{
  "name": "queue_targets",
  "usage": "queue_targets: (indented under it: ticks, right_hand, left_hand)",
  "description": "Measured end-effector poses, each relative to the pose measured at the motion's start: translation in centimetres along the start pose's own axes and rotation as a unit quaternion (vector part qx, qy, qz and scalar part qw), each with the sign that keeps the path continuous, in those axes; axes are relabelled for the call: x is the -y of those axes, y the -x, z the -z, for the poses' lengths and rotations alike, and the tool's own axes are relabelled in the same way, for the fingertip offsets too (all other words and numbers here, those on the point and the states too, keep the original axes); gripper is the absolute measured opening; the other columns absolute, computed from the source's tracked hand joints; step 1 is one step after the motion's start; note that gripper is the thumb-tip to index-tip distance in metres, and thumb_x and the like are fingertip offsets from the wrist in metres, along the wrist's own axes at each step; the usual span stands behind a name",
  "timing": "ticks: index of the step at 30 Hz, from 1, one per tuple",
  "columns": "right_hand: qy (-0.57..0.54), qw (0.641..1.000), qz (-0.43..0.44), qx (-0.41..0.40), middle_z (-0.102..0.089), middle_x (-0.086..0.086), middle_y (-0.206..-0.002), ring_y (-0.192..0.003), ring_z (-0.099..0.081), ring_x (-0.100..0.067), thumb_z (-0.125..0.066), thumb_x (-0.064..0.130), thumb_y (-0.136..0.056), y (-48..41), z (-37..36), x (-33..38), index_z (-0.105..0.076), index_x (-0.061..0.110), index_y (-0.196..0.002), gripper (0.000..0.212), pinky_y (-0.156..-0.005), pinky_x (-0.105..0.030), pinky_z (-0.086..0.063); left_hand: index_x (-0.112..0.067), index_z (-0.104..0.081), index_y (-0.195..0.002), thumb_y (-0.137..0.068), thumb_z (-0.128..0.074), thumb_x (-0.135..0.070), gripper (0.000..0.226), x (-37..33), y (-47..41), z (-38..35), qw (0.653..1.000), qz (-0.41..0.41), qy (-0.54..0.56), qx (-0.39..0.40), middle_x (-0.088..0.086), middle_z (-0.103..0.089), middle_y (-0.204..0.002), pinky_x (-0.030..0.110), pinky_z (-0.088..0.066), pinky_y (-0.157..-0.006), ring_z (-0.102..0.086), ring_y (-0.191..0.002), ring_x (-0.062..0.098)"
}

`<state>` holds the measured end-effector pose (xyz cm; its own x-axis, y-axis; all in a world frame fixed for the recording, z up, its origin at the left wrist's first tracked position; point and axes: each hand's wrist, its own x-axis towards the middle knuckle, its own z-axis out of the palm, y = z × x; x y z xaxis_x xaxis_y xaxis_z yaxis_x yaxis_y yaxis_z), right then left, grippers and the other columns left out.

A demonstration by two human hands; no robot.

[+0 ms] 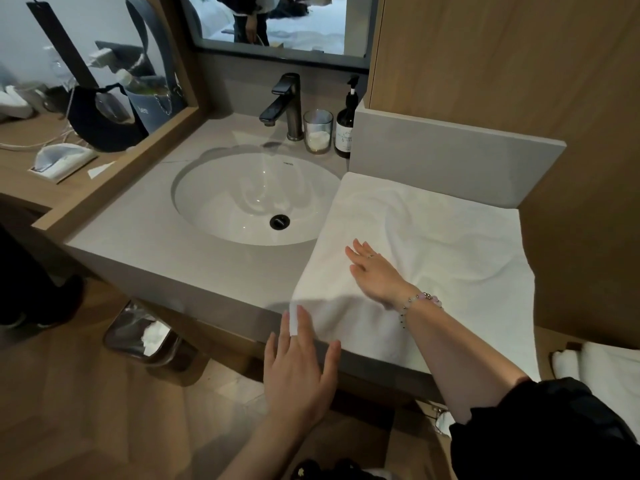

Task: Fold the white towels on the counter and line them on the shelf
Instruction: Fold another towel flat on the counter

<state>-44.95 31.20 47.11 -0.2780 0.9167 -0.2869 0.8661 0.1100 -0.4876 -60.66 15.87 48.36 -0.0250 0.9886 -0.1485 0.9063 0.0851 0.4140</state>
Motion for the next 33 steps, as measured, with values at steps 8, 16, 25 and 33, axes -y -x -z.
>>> queue_targets:
  ticks: [8,16,25,33]
  right_hand:
    - [0.057,0.998,-0.003,0.015,0.004,-0.001,-0.159,-0.146,0.004,-0.015,-0.023,0.018,-0.102,-0.3,0.1,0.1,-0.009,0.015,-0.151,0.051,-0.116,-0.027,-0.004]
    - [0.072,0.997,-0.005,0.010,0.004,-0.002,-0.159,-0.147,0.004,-0.016,-0.024,0.019,-0.102,-0.4,-0.2,0.0,-0.008,0.015,-0.151,0.052,-0.118,-0.032,-0.006]
    - [0.074,0.997,-0.005,0.018,0.005,-0.003,-0.159,-0.146,0.004,-0.016,-0.023,0.019,-0.102,-0.3,0.0,0.2,-0.007,0.015,-0.152,0.052,-0.118,-0.031,-0.006]
    - [0.050,0.998,-0.004,0.029,0.004,0.000,-0.159,-0.146,0.005,-0.013,-0.024,0.020,-0.103,-0.2,0.5,0.0,-0.010,0.016,-0.152,0.051,-0.116,-0.026,-0.004]
  left_hand:
    - [-0.026,-0.039,-0.135,-0.093,-0.036,-0.051,0.049,2.5,0.1,0.4,0.954,0.053,0.278,-0.098,-0.014,-0.054,-0.128,0.045,-0.029,-0.113,-0.044,-0.128,0.011]
    - [-0.016,-0.065,-0.100,-0.092,-0.050,-0.040,0.030,0.1,0.0,0.1,0.747,0.306,0.590,-0.016,0.005,-0.062,-0.115,0.041,-0.035,-0.107,-0.053,-0.115,0.023]
    - [-0.020,-0.032,-0.144,-0.098,-0.029,-0.049,0.055,-1.5,-1.3,0.5,0.745,0.276,0.604,0.055,0.003,-0.044,-0.142,0.043,-0.025,-0.114,-0.041,-0.130,0.026]
    - [-0.024,-0.062,-0.084,-0.099,-0.040,-0.030,0.027,-1.4,-1.2,1.0,0.823,0.260,0.499,-0.072,-0.004,-0.065,-0.094,0.023,-0.043,-0.079,-0.058,-0.082,0.009]
